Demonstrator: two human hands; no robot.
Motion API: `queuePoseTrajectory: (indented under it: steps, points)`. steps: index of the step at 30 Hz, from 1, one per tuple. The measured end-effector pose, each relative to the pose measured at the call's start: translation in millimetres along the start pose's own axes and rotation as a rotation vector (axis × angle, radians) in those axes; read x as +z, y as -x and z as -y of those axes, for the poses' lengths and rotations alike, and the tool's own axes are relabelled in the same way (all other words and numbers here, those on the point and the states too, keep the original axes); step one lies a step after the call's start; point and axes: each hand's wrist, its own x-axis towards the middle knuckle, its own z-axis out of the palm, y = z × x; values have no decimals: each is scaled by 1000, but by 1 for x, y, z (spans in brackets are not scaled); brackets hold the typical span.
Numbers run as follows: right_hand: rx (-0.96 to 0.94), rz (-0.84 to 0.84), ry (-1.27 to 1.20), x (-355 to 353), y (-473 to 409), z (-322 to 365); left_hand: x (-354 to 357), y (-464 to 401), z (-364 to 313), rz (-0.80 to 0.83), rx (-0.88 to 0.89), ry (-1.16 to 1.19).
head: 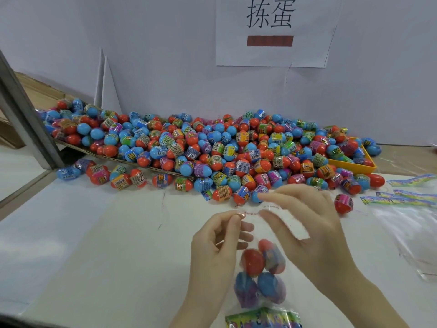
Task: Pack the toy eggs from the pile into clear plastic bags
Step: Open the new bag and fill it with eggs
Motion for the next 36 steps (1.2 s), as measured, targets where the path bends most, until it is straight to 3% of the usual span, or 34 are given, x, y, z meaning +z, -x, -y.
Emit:
queuePoseTrajectory:
  steps: [7, 15, 22, 28, 36]
  points:
    - [-169, 97, 185, 3, -4, 2, -2, 3, -2, 24, 38, 6]
    - [-289, 167, 240, -3, -11, 5, -6, 3, 3, -38, 423, -422]
    - [-494, 163, 475, -5, -17, 9, -3, -2, 11, -59, 663, -597]
    - [-581, 142, 500, -5, -24, 8, -3, 0, 6, -41, 597, -533]
    - [-520, 123, 456, -4, -18, 2, -3, 3, 4, -4, 462, -448]
